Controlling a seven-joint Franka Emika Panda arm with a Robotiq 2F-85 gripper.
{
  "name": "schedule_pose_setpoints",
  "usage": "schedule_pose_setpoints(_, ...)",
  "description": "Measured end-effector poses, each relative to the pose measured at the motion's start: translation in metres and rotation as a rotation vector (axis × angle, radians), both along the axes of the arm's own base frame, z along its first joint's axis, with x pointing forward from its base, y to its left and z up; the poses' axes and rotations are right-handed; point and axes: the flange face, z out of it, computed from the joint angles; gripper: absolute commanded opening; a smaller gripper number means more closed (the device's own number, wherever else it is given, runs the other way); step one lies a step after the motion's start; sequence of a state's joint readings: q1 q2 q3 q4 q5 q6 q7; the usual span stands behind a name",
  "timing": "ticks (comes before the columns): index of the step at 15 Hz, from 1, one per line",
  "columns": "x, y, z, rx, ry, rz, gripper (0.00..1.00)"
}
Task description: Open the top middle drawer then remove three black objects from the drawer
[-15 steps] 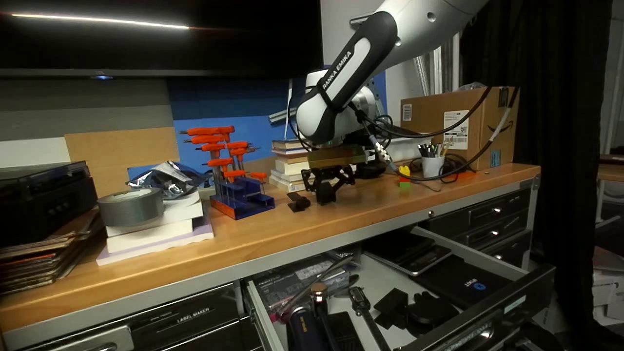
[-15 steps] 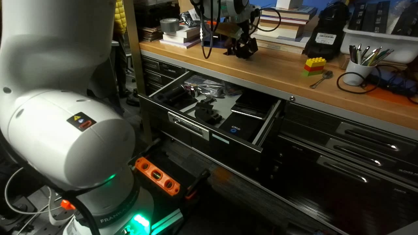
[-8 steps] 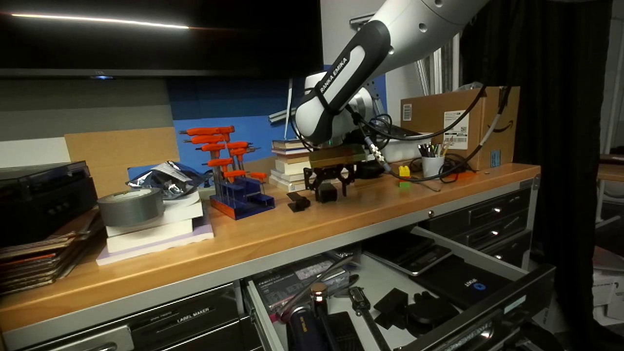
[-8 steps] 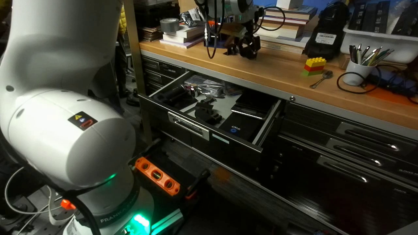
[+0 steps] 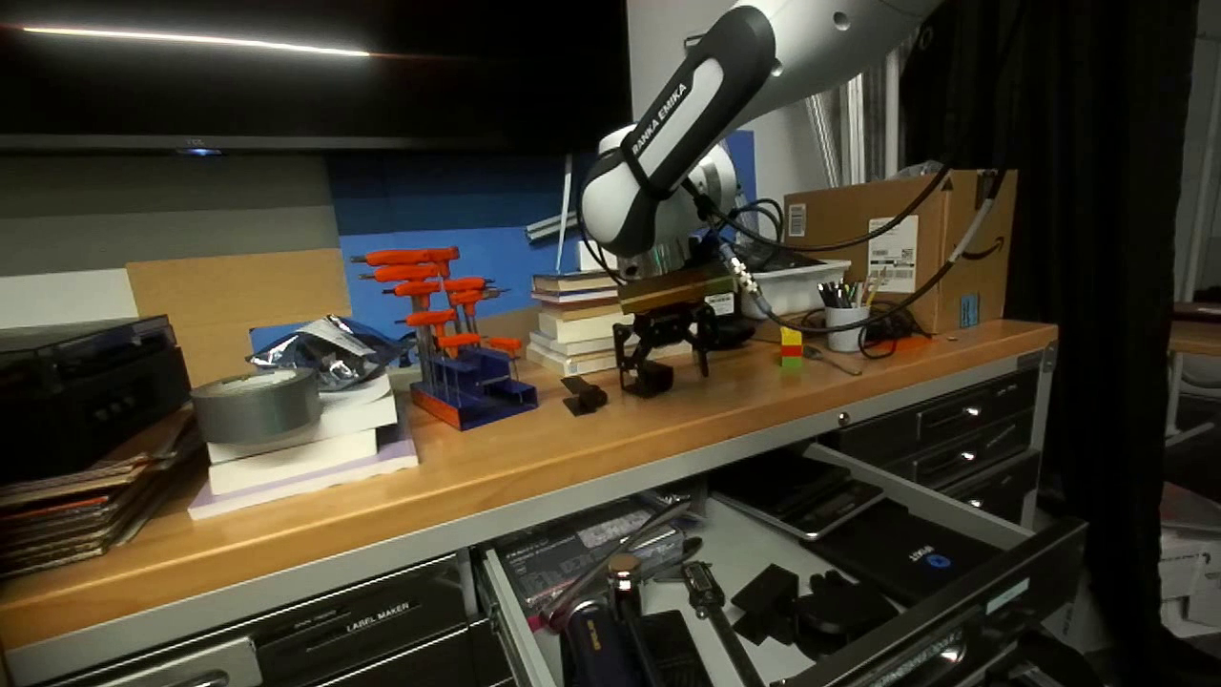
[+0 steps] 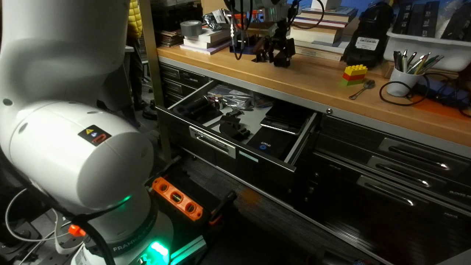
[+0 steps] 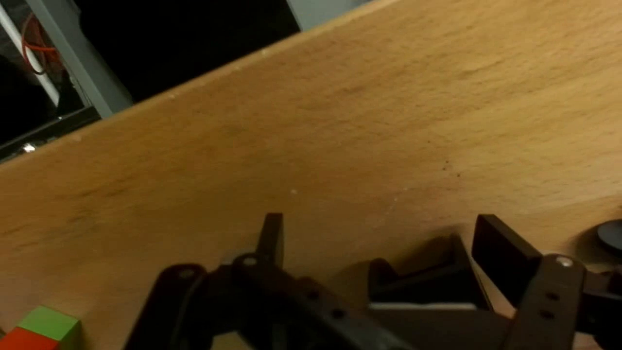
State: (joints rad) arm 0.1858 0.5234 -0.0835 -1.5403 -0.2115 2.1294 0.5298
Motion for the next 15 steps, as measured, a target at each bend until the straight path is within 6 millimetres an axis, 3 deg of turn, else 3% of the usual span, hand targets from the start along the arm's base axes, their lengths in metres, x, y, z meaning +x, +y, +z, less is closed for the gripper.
schedule_pose_setpoints(4, -0.032, 0.002, 0.021, 0.003, 0.032, -0.038, 1.0)
schedule_pose_setpoints(8, -0.079, 0.007, 0.031, 0.024, 0.055, -0.1, 1.0)
schedule_pose_setpoints(11, -0.121, 0.013, 0.022, 0.036, 0.084, -0.188, 1.0)
schedule_pose_setpoints(15, -0.169, 0.021, -0.005, 0.061, 0.101, -0.341, 1.0)
